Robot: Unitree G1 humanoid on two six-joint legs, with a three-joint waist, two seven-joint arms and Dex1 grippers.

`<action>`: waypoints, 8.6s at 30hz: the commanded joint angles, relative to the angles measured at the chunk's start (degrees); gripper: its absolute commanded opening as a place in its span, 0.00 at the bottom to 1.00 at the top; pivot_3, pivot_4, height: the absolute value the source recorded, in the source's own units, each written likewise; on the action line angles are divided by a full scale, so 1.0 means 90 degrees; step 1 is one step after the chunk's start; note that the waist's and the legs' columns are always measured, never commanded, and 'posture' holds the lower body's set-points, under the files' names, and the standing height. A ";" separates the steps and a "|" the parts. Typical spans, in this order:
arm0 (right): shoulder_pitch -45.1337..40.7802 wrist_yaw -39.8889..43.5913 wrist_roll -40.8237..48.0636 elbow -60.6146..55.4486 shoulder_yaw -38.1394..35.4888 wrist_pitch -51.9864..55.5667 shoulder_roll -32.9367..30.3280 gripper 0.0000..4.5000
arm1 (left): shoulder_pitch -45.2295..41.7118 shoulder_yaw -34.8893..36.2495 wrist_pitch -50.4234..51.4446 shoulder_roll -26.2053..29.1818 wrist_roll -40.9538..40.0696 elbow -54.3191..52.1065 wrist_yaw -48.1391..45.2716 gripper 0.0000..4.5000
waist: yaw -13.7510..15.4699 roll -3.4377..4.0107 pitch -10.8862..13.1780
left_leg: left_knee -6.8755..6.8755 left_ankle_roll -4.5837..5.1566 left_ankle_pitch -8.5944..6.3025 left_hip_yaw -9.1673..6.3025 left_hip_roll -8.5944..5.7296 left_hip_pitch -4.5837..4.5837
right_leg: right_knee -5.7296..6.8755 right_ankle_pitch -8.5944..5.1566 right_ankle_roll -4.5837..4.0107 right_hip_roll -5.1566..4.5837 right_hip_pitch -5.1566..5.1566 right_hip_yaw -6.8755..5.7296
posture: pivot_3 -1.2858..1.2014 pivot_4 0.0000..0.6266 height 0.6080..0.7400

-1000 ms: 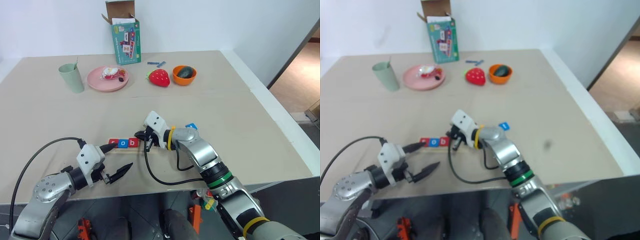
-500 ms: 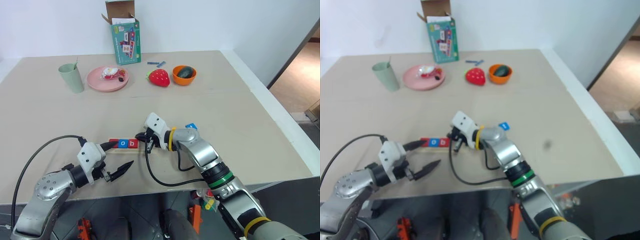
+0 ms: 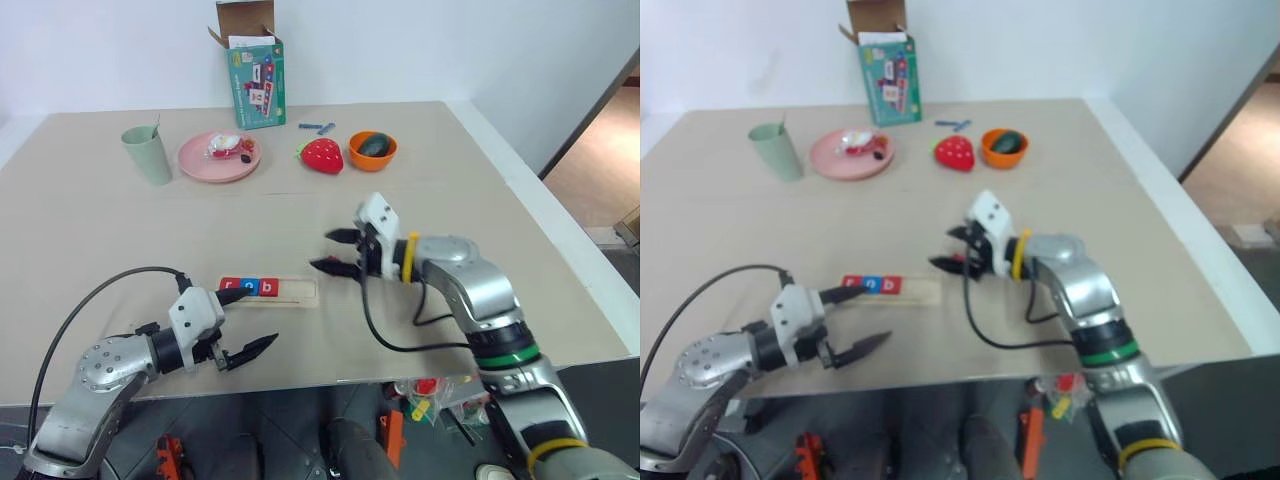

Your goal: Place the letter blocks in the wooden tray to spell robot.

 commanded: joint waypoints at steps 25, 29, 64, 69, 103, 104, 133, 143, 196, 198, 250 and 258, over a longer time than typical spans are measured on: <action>0.0180 -0.1930 -0.0448 0.0247 -0.0091 0.0112 0.0910 0.63 | 0.0222 0.0120 -0.0476 0.0064 0.0142 -0.0055 -0.0084 1.00 | -0.0006 0.0000 0.0000 | -0.0014 0.0001 0.0001 0.0010 0.0006 0.0028 | 0.0007 0.0003 -0.0006 0.0014 0.0007 0.0017 | 0.52 0.24 1.00; 0.0189 -0.2048 -0.0518 0.0329 -0.0088 0.0038 0.0981 0.35 | 0.0205 0.0088 -0.0515 0.0056 0.0171 -0.0003 -0.0086 1.00 | -0.0006 0.0000 0.0000 | -0.0015 0.0001 0.0001 0.0011 0.0006 0.0028 | 0.0007 0.0003 -0.0006 0.0015 0.0007 0.0017 | 0.52 0.24 1.00; 0.1909 -0.4623 -0.0130 -0.4050 -0.0812 0.4080 0.1869 0.37 | 0.0052 0.0179 -0.0577 -0.0018 0.0158 0.0135 0.0139 1.00 | 0.0001 -0.0002 -0.0001 | -0.0030 -0.0002 0.0001 0.0010 0.0006 0.0031 | 0.0006 -0.0005 -0.0009 0.0014 0.0004 0.0021 | 0.52 0.24 1.00; 0.1491 -0.4444 0.0078 -0.4020 -0.1109 0.4091 0.1649 0.79 | 0.0036 0.0166 -0.0568 -0.0018 0.0193 0.0124 0.0143 1.00 | 0.0000 -0.0001 -0.0001 | -0.0030 -0.0002 0.0001 0.0010 0.0006 0.0031 | 0.0006 -0.0006 -0.0010 0.0014 0.0004 0.0021 | 0.52 0.24 1.00; -0.2037 0.3322 -0.1343 0.5509 0.0773 -0.5842 -0.0100 0.50 | 0.0361 0.0060 -0.0498 0.0024 0.0115 -0.0304 0.0158 1.00 | 0.0005 -0.0008 0.0006 | -0.0035 0.0012 -0.0006 0.0024 0.0006 0.0055 | -0.0011 0.0002 -0.0010 0.0009 0.0028 0.0032 | 0.52 0.24 1.00; -0.2030 0.3313 -0.1342 0.5540 0.0756 -0.5835 -0.0078 0.42 | 0.0369 0.0057 -0.0512 0.0025 0.0124 -0.0290 0.0162 1.00 | 0.0004 -0.0008 0.0006 | -0.0035 0.0012 -0.0006 0.0026 0.0006 0.0060 | -0.0010 0.0003 -0.0011 0.0010 0.0031 0.0032 | 0.52 0.24 1.00; -0.1190 0.1072 -0.1243 0.1087 0.1136 -0.1114 0.0831 0.26 | 0.0286 0.0518 -0.0087 -0.0339 -0.0247 0.0082 0.0715 1.00 | 0.0003 -0.0006 0.0006 | -0.0033 0.0007 0.0000 0.0014 0.0007 0.0047 | 0.0012 -0.0002 -0.0015 0.0016 0.0013 0.0025 | 0.52 0.24 1.00; -0.1303 0.0881 -0.1311 0.1295 0.1299 -0.1081 0.1186 0.26 | 0.0300 0.0475 -0.0103 -0.0362 -0.0231 0.0000 0.0825 1.00 | 0.0002 -0.0006 0.0006 | -0.0033 0.0007 0.0000 0.0010 0.0010 0.0049 | 0.0013 0.0000 -0.0017 0.0021 0.0013 0.0021 | 0.52 0.24 1.00; -0.1639 0.0868 -0.1179 0.1754 0.1124 -0.0719 0.1384 0.81 | 0.0149 0.0377 -0.0022 -0.0335 -0.0238 -0.0067 0.0848 1.00 | 0.0002 -0.0006 0.0006 | -0.0033 0.0007 0.0000 0.0007 0.0009 0.0047 | 0.0013 -0.0001 -0.0017 0.0019 0.0014 0.0017 | 0.52 0.24 1.00; -0.1639 0.0900 -0.1050 0.1510 0.1033 -0.0565 0.1303 0.95 | 0.0139 0.0383 -0.0021 -0.0331 -0.0237 -0.0059 0.0844 1.00 | 0.0002 -0.0006 0.0006 | -0.0033 0.0007 0.0000 0.0008 0.0009 0.0044 | 0.0012 -0.0001 -0.0017 0.0018 0.0012 0.0018 | 0.52 0.24 1.00; 0.1993 -0.4810 -0.0701 -0.2768 -0.1053 0.2075 0.1712 0.27 | -0.0952 -0.0009 0.0588 -0.0053 -0.0664 -0.0407 0.0088 1.00 | -0.0004 -0.0016 0.0000 | -0.0041 0.0005 0.0001 0.0013 0.0006 0.0043 | 0.0007 -0.0009 -0.0012 0.0023 0.0010 0.0034 | 0.52 0.24 1.00; 0.2135 -0.5137 -0.0731 -0.4115 -0.0470 0.3430 0.1731 0.27 | -0.0819 -0.0042 0.0571 -0.0065 -0.0614 -0.0431 0.0085 1.00 | -0.0001 -0.0016 0.0000 | -0.0040 0.0005 0.0001 0.0013 0.0005 0.0039 | 0.0007 -0.0009 -0.0012 0.0021 0.0007 0.0033 | 0.52 0.24 1.00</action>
